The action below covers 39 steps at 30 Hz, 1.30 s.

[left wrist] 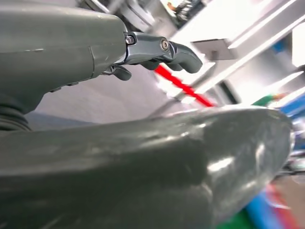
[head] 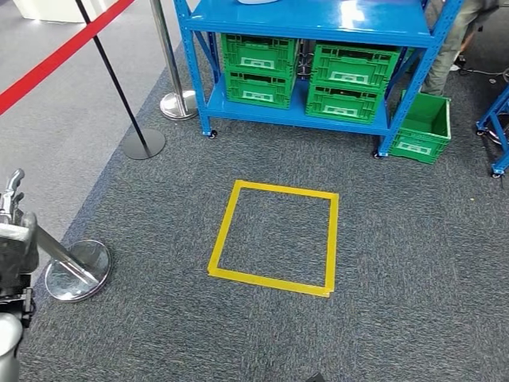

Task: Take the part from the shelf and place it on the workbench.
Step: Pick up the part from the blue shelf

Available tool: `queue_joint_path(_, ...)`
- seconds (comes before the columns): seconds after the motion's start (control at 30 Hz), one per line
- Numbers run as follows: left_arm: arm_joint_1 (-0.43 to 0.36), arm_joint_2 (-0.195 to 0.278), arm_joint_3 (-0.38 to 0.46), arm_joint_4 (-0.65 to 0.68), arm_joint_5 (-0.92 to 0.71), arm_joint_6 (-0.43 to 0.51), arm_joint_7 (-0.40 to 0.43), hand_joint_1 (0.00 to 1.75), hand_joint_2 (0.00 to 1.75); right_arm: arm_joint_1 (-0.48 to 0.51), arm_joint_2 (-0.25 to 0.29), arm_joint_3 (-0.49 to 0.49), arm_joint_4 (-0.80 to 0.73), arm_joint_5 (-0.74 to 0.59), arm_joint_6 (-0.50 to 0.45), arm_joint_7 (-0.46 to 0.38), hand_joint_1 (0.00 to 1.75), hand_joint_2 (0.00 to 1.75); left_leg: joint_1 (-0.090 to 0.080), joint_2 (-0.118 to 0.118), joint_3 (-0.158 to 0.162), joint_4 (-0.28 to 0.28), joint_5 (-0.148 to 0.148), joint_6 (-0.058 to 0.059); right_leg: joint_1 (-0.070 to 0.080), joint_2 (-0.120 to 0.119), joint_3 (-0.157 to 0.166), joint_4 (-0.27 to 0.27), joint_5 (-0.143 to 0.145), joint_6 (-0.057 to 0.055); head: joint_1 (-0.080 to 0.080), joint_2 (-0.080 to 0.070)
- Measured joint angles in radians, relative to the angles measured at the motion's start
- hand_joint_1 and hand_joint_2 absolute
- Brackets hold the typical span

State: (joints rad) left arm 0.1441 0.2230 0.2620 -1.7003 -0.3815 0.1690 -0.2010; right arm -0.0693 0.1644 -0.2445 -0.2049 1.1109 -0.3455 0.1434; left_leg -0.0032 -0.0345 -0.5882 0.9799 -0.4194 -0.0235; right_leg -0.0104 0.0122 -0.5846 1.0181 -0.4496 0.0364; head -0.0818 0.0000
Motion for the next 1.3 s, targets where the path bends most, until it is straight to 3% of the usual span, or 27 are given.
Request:
queue_joint_path(0.13, -0.048, 0.072, 0.055, 0.102, -0.083, -0.028, 0.065, 0.0, 0.0, -0.003, 0.0, 0.0, 0.0, 0.011, 0.012, 0.006, 0.0, 0.0, 0.0, 0.0, 0.0, 0.0, 0.0, -0.001, 0.001, 0.0, 0.0, 0.0, 0.0, 0.0, 0.0, 0.0)
queue_joint_path(0.23, -0.083, 0.087, 0.081, 0.152, -0.012, -0.068, 0.009, 0.0, 0.0, -0.007, 0.0, 0.0, 0.0, 0.013, 0.015, 0.006, 0.0, 0.0, 0.001, 0.0, 0.0, 0.0, 0.001, -0.001, 0.001, 0.0, 0.0, 0.0, 0.0, 0.0, 0.0, 0.0)
queue_joint_path(0.37, -0.084, -0.012, 0.082, 0.106, 0.295, -0.118, -0.164, 0.0, 0.0, -0.01, 0.001, 0.0, 0.0, 0.02, 0.013, -0.001, 0.0, 0.0, 0.0, 0.0, 0.0, 0.0, 0.0, 0.0, 0.0, 0.0, 0.002, -0.001, 0.0, 0.0, 0.0, 0.0)
queue_joint_path(0.47, -0.074, -0.072, 0.066, 0.06, 0.391, -0.119, -0.225, 0.0, 0.0, -0.012, 0.002, 0.0, 0.0, 0.025, 0.012, -0.001, 0.0, 0.0, 0.0, 0.0, 0.0, 0.0, 0.0, 0.001, 0.0, 0.0, 0.002, -0.003, 0.001, 0.001, 0.0, 0.0)
queue_joint_path(0.57, -0.056, -0.162, 0.036, -0.029, 0.501, -0.13, -0.343, 0.0, 0.0, -0.011, 0.003, -0.001, 0.0, 0.03, 0.012, 0.0, 0.0, 0.0, 0.0, 0.0, 0.0, 0.0, -0.001, 0.002, -0.001, 0.0, 0.003, -0.005, 0.001, 0.001, 0.0, 0.0)
queue_joint_path(0.7, -0.017, -0.266, -0.075, -0.163, 0.533, -0.058, -0.41, 0.0, 0.0, -0.009, 0.008, -0.004, 0.0, 0.033, 0.008, 0.0, 0.0, 0.0, 0.0, 0.0, 0.0, 0.0, -0.002, 0.003, -0.001, 0.0, 0.004, -0.006, 0.001, 0.002, 0.0, 0.0)
queue_joint_path(0.97, 0.048, -0.355, -0.228, -0.255, 0.527, 0.015, -0.456, 0.0, 0.0, 0.001, 0.011, -0.018, 0.0, 0.033, -0.019, 0.001, 0.0, 0.0, 0.0, 0.0, 0.0, 0.0, -0.002, 0.004, 0.0, 0.0, 0.004, -0.006, 0.001, 0.003, 0.0, 0.0)
queue_joint_path(1.17, 0.061, -0.359, -0.375, -0.268, 0.531, 0.006, -0.495, 0.0, 0.0, 0.0, 0.011, -0.023, 0.0, 0.05, -0.017, 0.003, 0.0, 0.0, 0.0, 0.0, 0.001, 0.0, -0.002, 0.004, -0.001, 0.0, 0.005, -0.006, 0.001, 0.004, 0.0, 0.0)
queue_joint_path(1.3, 0.061, -0.358, -0.402, -0.269, 0.548, -0.011, -0.496, 0.0, 0.0, 0.0, 0.011, -0.023, 0.0, 0.055, -0.012, 0.006, 0.0, 0.0, 0.0, 0.0, 0.001, 0.0, -0.002, 0.004, -0.001, 0.0, 0.005, -0.006, 0.001, 0.004, 0.0, 0.0)
